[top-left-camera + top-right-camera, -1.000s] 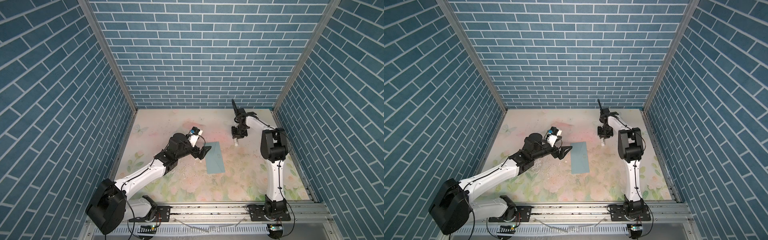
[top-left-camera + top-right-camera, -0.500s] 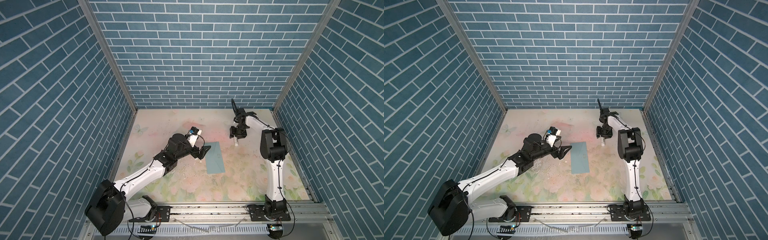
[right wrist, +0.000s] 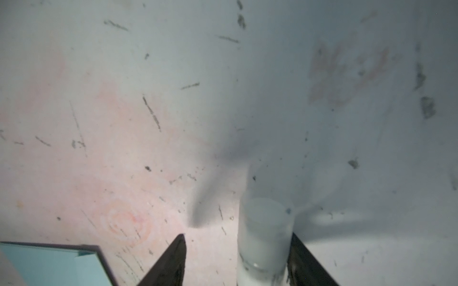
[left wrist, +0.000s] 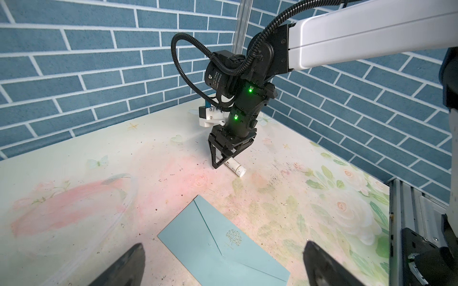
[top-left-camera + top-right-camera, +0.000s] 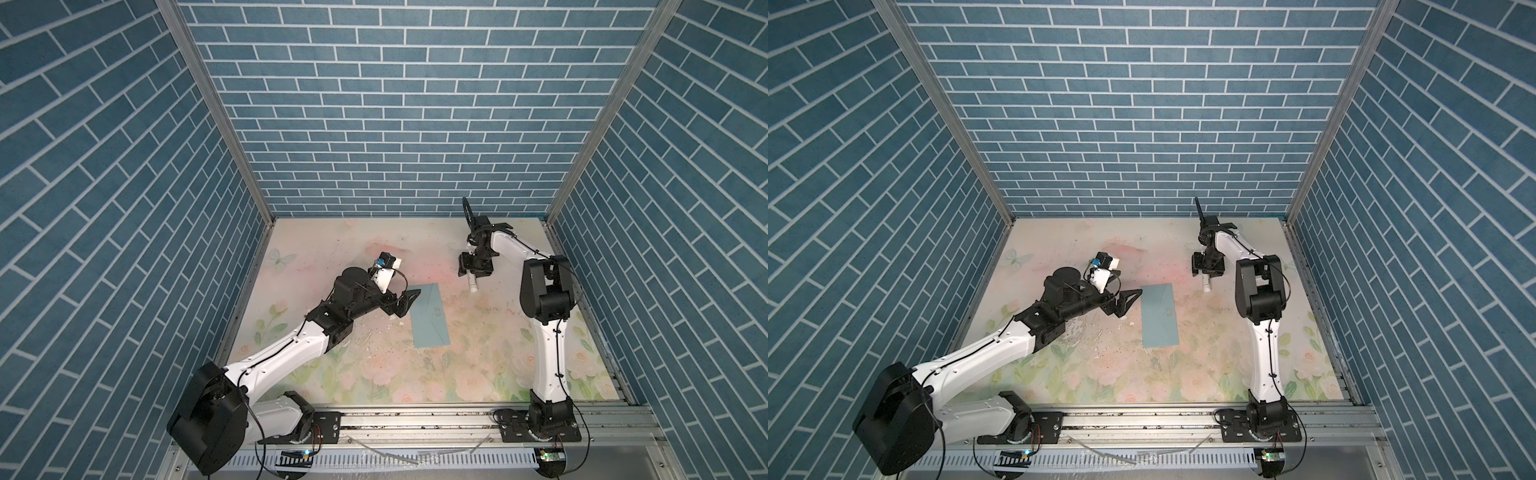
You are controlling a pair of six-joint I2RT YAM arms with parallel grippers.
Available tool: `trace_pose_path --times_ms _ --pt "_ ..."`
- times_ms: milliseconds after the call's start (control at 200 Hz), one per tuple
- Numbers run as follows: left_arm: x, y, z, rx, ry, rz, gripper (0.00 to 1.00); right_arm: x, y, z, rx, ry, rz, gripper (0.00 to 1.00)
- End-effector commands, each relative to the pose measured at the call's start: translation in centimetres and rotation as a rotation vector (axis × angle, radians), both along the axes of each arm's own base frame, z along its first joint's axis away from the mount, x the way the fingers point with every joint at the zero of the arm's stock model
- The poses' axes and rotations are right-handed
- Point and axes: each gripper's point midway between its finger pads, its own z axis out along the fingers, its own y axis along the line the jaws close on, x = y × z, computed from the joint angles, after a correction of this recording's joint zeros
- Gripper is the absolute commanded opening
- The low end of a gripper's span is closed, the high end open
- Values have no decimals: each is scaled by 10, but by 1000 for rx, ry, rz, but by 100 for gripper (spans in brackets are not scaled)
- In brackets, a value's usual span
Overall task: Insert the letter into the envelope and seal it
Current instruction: 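Lower the capped glue stick onto the table beyond the envelope with the right gripper, then open the right gripper to release the glue stick and lift away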
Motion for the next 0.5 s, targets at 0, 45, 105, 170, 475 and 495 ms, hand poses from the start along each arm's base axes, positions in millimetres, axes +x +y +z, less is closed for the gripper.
trace_pose_path --times_ms 0,45,105,170,475,495 --pt "0 8 -5 3 2 26 100 -4 -1 -12 -7 45 6 64" --pt "-1 8 -5 4 1 26 100 -4 -1 -12 -7 46 5 64" --pt "-1 9 -6 3 1 30 100 -4 -1 -13 -8 48 5 64" --pt "-1 9 -6 2 4 30 100 -5 -1 -13 -7 50 5 65" --pt "0 12 -7 2 1 41 100 -1 -2 -8 -14 36 3 66" --pt "0 12 -6 2 0 44 100 0 -2 -6 -15 29 3 66"
